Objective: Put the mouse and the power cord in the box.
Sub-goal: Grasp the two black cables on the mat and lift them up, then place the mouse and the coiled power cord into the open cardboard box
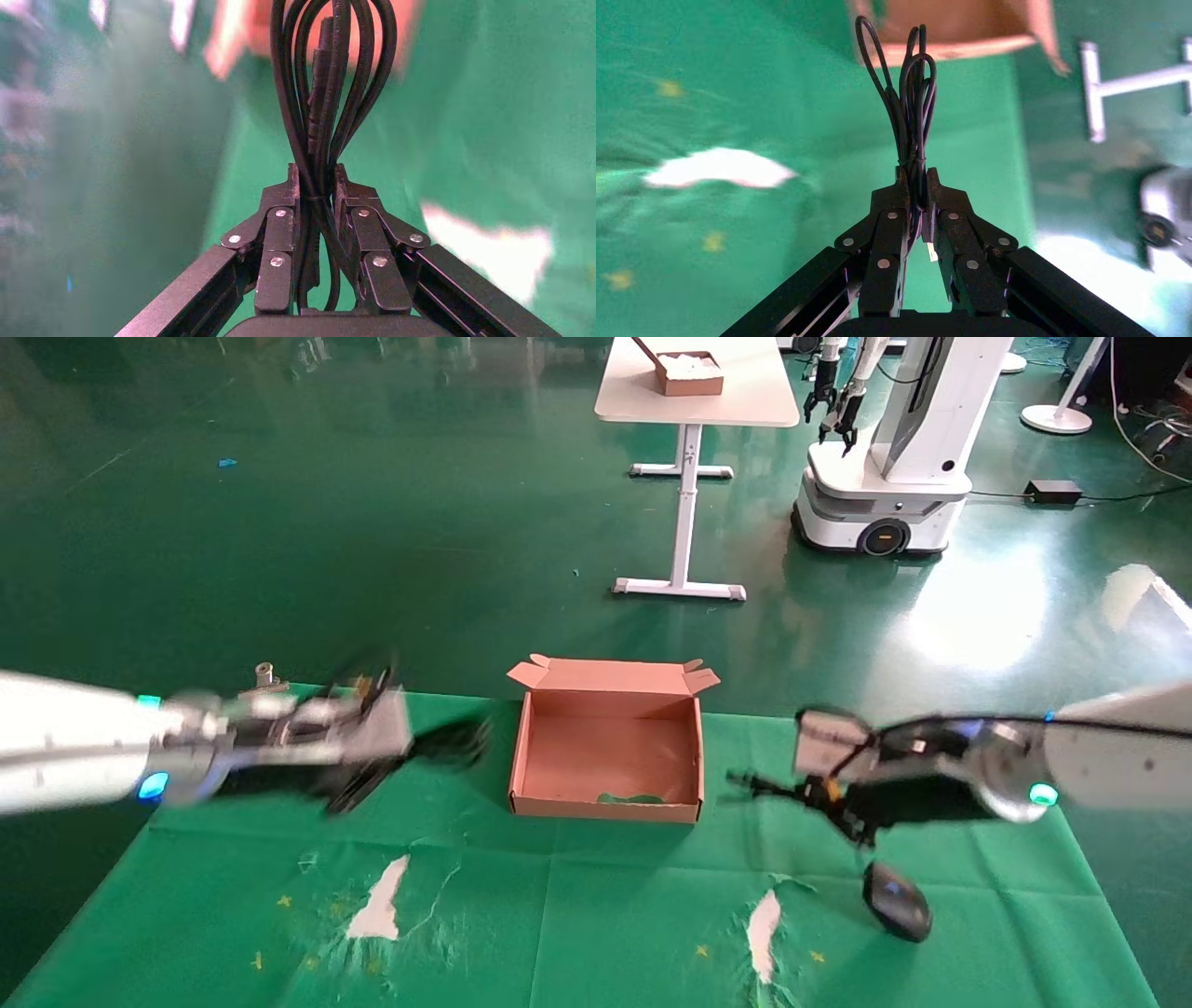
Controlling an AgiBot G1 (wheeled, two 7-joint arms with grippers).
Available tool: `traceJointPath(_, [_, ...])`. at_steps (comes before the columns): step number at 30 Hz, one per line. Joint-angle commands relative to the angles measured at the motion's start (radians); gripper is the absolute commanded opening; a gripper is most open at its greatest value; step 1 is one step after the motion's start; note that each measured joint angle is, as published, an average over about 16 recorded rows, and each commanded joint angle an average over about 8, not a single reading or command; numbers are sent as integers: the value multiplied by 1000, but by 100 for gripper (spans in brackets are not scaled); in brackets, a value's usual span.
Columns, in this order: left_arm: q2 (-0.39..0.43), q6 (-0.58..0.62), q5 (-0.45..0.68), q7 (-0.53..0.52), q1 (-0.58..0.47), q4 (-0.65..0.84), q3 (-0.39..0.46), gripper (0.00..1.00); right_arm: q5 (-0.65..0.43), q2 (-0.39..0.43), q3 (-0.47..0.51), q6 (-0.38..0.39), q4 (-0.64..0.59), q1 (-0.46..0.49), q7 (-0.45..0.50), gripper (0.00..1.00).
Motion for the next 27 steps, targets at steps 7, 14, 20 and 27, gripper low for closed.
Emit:
traceJointPath(7, [172,-150,-33,71,-23,76,-4,0,-72,23,3,-12,-3,96,34,0])
traceJointPath(14, [360,-409,158,151,-1,296,133,0,-85,78,26,-48,38,168,58,0])
traceJointPath(20, [384,-589,234,105,-14,421,313,48,-97,103,35,-78,88,197,104,0])
traceJointPath(27, [385,-662,228,-18,-54,456,477,100,-106,107,39,-96,131,216,133,0])
